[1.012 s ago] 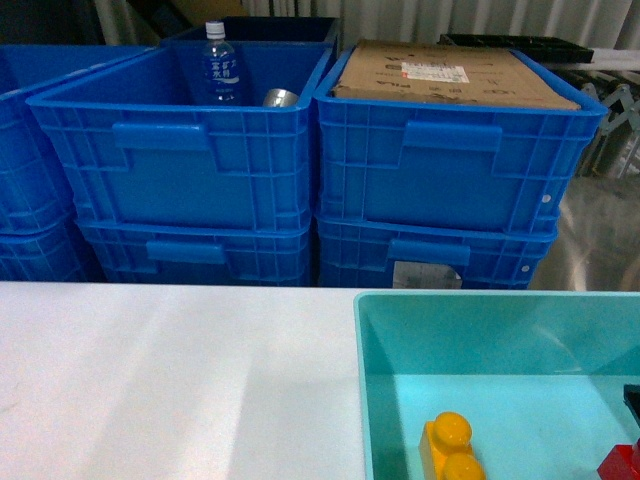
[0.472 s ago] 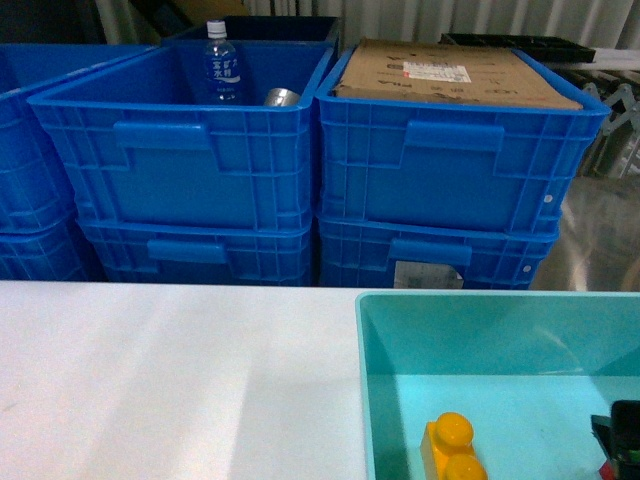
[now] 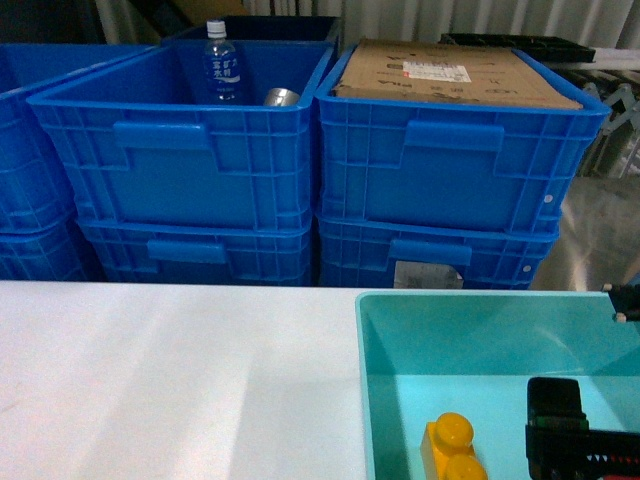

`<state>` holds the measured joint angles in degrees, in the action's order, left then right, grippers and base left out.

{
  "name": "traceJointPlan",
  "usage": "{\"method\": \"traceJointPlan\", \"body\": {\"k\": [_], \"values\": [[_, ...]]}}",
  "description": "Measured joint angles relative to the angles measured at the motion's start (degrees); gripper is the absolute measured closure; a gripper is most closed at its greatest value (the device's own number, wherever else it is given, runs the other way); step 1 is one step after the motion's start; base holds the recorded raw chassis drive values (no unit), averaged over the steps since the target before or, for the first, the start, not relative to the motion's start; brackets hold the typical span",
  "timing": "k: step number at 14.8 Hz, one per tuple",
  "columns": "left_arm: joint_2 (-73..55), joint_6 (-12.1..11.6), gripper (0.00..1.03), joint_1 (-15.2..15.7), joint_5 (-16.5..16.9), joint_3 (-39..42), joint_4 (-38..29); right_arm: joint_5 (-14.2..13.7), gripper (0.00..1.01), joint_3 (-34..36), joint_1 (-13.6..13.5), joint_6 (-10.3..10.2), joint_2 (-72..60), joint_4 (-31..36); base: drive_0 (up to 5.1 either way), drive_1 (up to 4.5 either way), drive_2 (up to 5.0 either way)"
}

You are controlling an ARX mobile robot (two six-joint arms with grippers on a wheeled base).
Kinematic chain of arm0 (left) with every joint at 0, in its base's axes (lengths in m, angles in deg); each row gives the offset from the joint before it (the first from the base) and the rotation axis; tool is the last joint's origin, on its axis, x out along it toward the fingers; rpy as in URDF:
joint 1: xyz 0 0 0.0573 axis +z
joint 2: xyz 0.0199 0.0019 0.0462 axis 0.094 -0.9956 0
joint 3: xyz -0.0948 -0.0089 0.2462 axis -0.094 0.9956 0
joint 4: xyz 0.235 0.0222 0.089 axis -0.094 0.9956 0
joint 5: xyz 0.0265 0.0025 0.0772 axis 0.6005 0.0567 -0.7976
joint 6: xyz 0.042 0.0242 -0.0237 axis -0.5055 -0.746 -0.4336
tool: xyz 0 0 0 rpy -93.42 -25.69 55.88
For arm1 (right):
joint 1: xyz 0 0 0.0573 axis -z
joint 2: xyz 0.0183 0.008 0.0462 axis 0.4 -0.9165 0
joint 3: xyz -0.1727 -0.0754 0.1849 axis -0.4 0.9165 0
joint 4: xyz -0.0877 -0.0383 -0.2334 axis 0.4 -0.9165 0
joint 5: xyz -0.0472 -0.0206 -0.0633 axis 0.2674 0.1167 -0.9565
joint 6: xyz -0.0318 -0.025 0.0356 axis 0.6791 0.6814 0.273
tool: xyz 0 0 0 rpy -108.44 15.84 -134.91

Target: Pick red block from blue box to shelf

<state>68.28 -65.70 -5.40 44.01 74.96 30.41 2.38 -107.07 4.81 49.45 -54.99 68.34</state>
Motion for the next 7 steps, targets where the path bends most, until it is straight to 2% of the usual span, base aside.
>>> {"method": "traceJointPlan", "body": {"k": [2, 7], "values": [[0.0, 0.0, 0.05, 0.0, 0.0, 0.0, 0.0, -0.8, 0.03, -1.6, 0.0, -1.1, -0.7, -0.3, 0.0, 0.00, 0.0], [0.0, 0.0, 0.05, 0.0, 0.0, 0.0, 0.0, -0.8, 0.03, -0.2, 2.4, -1.4, -3.4, 1.7, 0.0, 0.00, 0.0]]}}
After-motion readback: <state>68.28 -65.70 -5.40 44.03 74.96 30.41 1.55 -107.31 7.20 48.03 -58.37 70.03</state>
